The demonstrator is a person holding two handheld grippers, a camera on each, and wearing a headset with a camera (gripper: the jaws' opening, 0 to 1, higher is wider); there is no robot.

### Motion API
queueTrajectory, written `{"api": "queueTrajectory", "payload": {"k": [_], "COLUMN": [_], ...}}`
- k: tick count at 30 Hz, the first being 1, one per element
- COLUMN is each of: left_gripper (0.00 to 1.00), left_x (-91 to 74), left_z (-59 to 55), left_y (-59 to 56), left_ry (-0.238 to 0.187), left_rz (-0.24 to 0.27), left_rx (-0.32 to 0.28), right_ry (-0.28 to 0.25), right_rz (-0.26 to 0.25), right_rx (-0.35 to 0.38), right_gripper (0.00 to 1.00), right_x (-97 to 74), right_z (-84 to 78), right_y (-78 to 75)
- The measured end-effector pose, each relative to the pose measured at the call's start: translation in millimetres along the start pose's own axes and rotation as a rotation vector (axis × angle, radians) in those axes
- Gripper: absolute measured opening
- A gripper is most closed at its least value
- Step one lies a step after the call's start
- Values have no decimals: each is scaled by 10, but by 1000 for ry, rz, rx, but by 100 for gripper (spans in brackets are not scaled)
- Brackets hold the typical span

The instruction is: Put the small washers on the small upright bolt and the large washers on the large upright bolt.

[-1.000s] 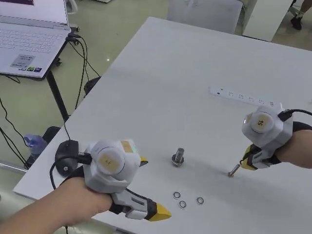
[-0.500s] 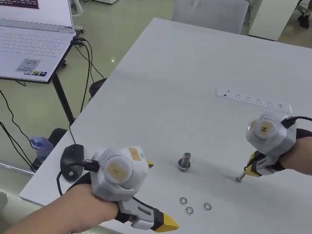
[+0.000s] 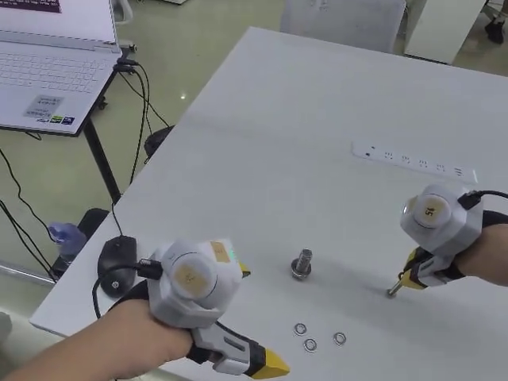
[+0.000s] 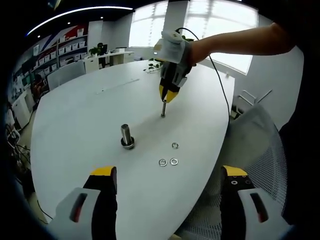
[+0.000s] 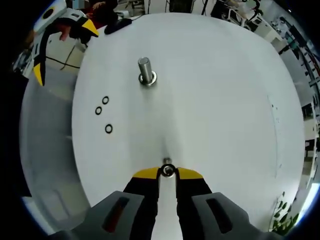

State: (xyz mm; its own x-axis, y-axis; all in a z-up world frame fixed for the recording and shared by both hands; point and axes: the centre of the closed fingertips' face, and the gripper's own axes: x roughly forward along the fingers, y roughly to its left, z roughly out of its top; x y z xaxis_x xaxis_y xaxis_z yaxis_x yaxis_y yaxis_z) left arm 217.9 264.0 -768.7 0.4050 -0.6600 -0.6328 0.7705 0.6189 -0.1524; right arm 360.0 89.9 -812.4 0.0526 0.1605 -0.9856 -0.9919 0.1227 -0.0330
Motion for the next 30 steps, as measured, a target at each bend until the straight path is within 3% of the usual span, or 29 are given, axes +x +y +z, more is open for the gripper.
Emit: {"api": "queueTrajectory", "payload": {"k": [30], "left_gripper": [81], "left_x": [8], "left_z": [-41], "left_y": [-25], "left_ry": [9], "left_rz": [-9], "left_rx": [-10], "right_ry": [13], "right_rz": [-2], "right_rx": [24], "right_gripper": [12], "right_x": [99], "right_z": [-80], "right_y": [-73]}}
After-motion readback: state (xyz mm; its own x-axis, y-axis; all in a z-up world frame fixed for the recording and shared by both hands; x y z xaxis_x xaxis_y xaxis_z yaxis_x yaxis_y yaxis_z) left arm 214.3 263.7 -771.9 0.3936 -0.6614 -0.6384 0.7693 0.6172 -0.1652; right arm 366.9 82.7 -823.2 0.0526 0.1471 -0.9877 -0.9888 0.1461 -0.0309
